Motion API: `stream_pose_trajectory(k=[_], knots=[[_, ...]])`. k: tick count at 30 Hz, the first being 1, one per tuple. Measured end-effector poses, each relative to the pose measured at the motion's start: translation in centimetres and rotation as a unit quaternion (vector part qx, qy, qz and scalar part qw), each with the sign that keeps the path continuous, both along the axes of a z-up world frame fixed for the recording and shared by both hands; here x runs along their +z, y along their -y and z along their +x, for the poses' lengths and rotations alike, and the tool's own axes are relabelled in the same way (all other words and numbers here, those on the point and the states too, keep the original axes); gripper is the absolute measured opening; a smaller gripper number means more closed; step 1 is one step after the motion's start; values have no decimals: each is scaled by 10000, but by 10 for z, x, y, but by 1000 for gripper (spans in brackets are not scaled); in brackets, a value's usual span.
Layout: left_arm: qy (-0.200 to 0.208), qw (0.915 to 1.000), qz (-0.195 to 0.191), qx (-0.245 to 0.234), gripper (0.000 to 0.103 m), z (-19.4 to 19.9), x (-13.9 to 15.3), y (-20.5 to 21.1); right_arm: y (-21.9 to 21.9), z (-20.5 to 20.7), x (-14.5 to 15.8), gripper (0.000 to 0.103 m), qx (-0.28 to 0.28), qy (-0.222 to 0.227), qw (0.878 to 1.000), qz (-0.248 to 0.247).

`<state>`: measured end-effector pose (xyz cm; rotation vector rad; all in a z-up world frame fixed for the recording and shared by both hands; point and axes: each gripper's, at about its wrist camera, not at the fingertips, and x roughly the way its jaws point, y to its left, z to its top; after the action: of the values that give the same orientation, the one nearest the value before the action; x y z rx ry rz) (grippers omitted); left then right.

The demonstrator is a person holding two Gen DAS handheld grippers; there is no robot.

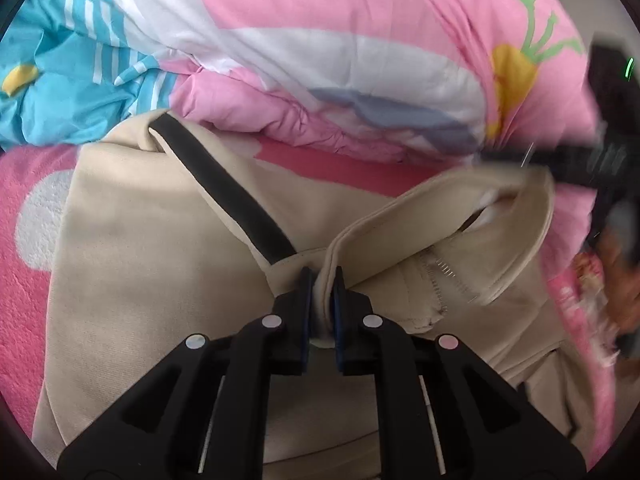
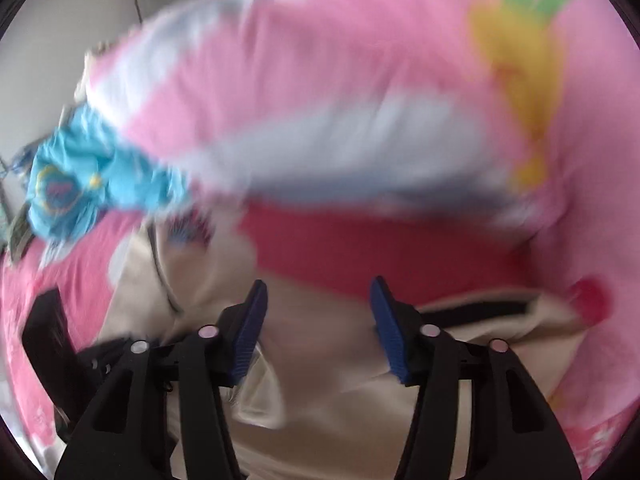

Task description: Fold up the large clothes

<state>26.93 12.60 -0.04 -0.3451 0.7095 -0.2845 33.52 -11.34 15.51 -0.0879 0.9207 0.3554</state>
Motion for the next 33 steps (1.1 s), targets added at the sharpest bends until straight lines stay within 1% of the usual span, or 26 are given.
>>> stream_pose_trajectory(k=[1,3,4,5,7,9,10,11,13,15,16,17,18,19,20,21,23,24,25,26,27,29,30,31,32,33], knots=[[67,9997,-219,-29,9,-3,3,-5,-1,-8,-4,42,38,56,9999,-95],[107,9984,-541,-84,9,-9,8,-15,-6,-35,-11,39,378,144,9989,-224],[62,9983,-561,-116,9,-9,10,-16,-8,-47,-15,38,487,126,9982,-324],[-59,9989,-458,-111,9,-8,10,-15,-9,-58,-23,33,596,46,9972,-450],[-223,9991,-325,-124,9,-6,8,-12,-9,-71,-37,32,687,-103,9956,-622],[-386,9989,-210,-139,9,-2,3,-8,-6,-75,-53,29,505,-94,9948,-879],[-450,9988,-142,-141,9,1,-1,-6,-1,-72,-62,29,412,-145,9952,-876],[-491,9987,-61,-147,10,2,-4,-4,5,-70,-67,28,376,-178,9965,-719],[-527,9985,19,-158,11,3,-5,-1,21,-63,-74,28,168,-242,9995,-150],[-599,9977,-11,-306,14,4,-5,-1,34,-61,-80,28,55,-301,9992,276],[-743,9961,26,-466,14,5,-1,-1,39,-64,-82,28,65,-270,9986,458],[-881,9938,114,-673,17,4,9,-1,41,-65,-82,28,117,-221,9984,506],[-866,9928,96,-822,26,0,18,-1,45,-67,-83,28,177,-160,9981,574],[-719,9927,35,-965,30,-6,32,-2,47,-70,-83,28,203,-136,9975,664],[-470,9926,-45,-1122,35,-15,48,-4,51,-69,-84,28,224,-125,9968,761],[-158,9923,-166,-1215,35,-26,66,-7,52,-68,-85,28,248,-109,9961,841],[318,9926,-433,-1091,34,-37,86,-10,59,-69,-87,28,260,-65,9940,1063],[530,9922,-622,-945,34,-36,89,-6,63,-71,-88,28,233,-24,9924,1209],[532,9926,-590,-917,32,-27,87,5,66,-71,-90,28,208,-15,9904,1366],[318,9937,-326,-1026,20,-11,79,25,69,-69,-90,28,231,-49,9889,1465],[151,9932,-141,-1146,12,3,70,41,72,-68,-90,28,267,-99,9874,1559],[-424,9911,524,-1148,10,36,33,76,79,-65,-91,27,323,-206,9840,1740],[-738,9897,675,-1029,9,48,8,85,84,-66,-90,27,268,-232,9821,1850],[-744,9908,666,-919,9,49,-6,88,87,-68,-88,26,140,-210,9819,1875],[-618,9916,688,-900,8,45,-6,88,92,-74,-81,26,-33,-58,9806,1959],[-629,9919,606,-919,8,46,-5,85,95,-81,-69,27,-2,179,9746,2230]])
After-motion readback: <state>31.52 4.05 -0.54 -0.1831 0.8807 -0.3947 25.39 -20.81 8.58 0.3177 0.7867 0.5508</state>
